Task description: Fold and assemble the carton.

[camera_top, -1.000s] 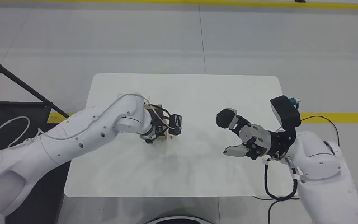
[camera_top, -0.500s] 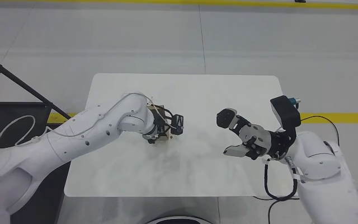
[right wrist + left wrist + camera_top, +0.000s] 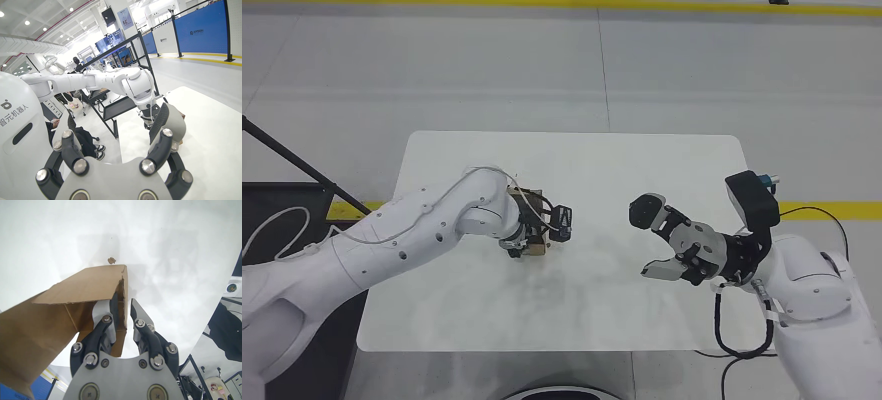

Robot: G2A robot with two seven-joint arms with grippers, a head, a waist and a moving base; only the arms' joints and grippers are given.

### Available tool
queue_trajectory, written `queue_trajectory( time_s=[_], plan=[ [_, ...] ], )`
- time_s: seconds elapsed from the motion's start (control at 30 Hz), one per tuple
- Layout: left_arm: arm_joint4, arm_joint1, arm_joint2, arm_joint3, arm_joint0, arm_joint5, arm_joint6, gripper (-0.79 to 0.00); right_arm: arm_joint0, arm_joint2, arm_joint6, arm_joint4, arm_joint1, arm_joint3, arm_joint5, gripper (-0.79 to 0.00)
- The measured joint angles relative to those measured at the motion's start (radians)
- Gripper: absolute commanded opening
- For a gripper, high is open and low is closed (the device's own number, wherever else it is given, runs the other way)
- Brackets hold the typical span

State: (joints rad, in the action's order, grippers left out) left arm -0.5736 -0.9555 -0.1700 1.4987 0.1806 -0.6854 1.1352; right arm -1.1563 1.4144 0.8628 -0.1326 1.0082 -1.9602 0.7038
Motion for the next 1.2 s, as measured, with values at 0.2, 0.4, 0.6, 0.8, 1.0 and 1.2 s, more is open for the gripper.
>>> queue_trajectory(
  time_s=[0.2,0.4,0.6,0.8,1.0,1.2],
  plan=[
    [-0.004,-0.001,0.000,0.002,-0.001,-0.002,-0.002,-0.459,0.000,0.000,0.000,0.000,0.000,0.000,0.000,0.000],
    [0.027,0.013,0.000,0.038,-0.023,0.010,0.010,0.000,0.000,0.000,0.000,0.000,0.000,0.000,0.000,0.000],
    [0.129,0.057,-0.003,0.075,-0.078,0.009,0.008,0.000,0.000,0.000,0.000,0.000,0.000,0.000,0.000,0.000],
    [0.258,0.121,-0.070,0.087,-0.082,-0.005,-0.036,0.000,0.000,0.000,0.000,0.000,0.000,0.000,0.000,0.000],
    [0.378,0.192,-0.159,0.080,-0.027,-0.081,-0.110,0.000,-0.007,0.007,-0.005,0.013,-0.003,-0.021,-0.049,0.000],
    [0.532,0.253,-0.207,0.019,0.027,-0.214,-0.213,0.000,0.021,0.010,0.081,-0.029,-0.012,-0.015,-0.144,0.000]
  ],
)
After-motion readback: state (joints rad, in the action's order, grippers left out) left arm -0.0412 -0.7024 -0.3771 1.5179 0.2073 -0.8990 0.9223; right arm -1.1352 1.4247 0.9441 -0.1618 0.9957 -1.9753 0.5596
